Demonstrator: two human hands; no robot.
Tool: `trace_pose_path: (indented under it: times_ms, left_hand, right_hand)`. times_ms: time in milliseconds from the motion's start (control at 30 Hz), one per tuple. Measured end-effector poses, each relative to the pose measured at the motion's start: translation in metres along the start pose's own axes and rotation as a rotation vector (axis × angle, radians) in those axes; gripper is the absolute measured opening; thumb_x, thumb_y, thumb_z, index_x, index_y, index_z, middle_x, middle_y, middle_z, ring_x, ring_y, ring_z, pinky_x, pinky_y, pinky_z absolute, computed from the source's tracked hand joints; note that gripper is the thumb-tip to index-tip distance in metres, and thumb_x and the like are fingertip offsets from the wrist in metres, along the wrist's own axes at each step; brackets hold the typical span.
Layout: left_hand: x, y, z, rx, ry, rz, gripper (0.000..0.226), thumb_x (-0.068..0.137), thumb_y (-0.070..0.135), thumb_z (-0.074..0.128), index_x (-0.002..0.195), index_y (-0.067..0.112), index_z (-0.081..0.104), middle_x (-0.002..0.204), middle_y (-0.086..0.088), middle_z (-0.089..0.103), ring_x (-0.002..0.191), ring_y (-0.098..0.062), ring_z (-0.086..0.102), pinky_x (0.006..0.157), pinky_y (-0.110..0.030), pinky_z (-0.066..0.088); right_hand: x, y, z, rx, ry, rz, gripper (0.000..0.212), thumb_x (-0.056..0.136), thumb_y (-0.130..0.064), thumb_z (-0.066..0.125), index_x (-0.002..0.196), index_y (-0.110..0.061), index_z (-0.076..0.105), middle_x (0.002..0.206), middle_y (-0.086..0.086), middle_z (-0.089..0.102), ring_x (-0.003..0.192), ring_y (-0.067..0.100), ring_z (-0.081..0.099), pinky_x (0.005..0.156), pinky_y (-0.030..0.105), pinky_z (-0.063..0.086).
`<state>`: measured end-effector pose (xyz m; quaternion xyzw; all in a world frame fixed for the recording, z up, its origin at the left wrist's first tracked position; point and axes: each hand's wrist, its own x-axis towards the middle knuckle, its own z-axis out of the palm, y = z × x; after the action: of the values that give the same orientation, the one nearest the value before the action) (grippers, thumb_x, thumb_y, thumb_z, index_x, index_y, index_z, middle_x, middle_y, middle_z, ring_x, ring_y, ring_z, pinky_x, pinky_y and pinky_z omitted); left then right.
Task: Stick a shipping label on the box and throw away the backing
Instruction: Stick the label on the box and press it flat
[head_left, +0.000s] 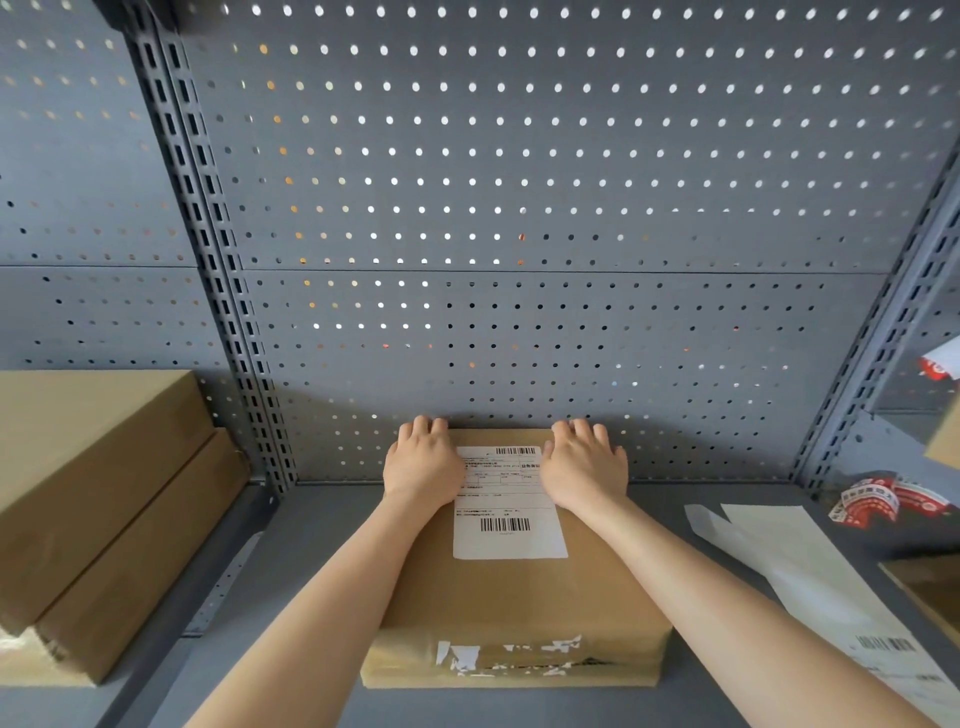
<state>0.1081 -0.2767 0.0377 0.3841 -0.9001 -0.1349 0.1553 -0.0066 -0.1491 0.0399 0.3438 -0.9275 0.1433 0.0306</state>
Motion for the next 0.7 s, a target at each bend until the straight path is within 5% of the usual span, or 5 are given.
trace_pose_path:
  times_ms: [167,433,700]
  left_hand:
    - [-0.002,-0.003,-0.004,-0.033,0.007,-0.013,0.038,0.091,0.012,0.039,0.129,0.010,0.046,0.133,-0.008,0.048,0.125,-0.027,0.038,0.095,-0.037,0.036]
    - [-0.016,0.004,-0.003,0.030,-0.017,0.001,0.051,0.093,0.046,0.036,0.128,0.011,0.047,0.139,-0.006,0.045,0.132,-0.025,0.035,0.106,-0.039,0.031]
    - [-0.028,0.016,0.004,0.124,-0.112,-0.039,0.082,0.090,0.062,0.023,0.150,0.008,0.008,0.160,-0.011,0.004,0.148,-0.023,0.000,0.120,-0.040,0.004]
  right_hand:
    - [-0.003,0.003,-0.004,0.004,-0.029,-0.020,0.040,0.095,-0.017,0.037,0.134,-0.014,0.042,0.142,0.004,0.042,0.132,0.025,0.033,0.104,0.042,0.031]
    - [-0.017,-0.010,-0.001,-0.050,-0.094,0.019,0.068,0.096,-0.049,0.022,0.145,-0.003,0.030,0.155,0.015,0.024,0.144,0.029,0.016,0.118,0.046,0.013]
    - [-0.025,-0.021,0.004,-0.089,-0.123,0.070,0.086,0.092,-0.062,0.020,0.148,0.002,0.014,0.157,0.022,0.012,0.146,0.035,0.006,0.118,0.048,0.008]
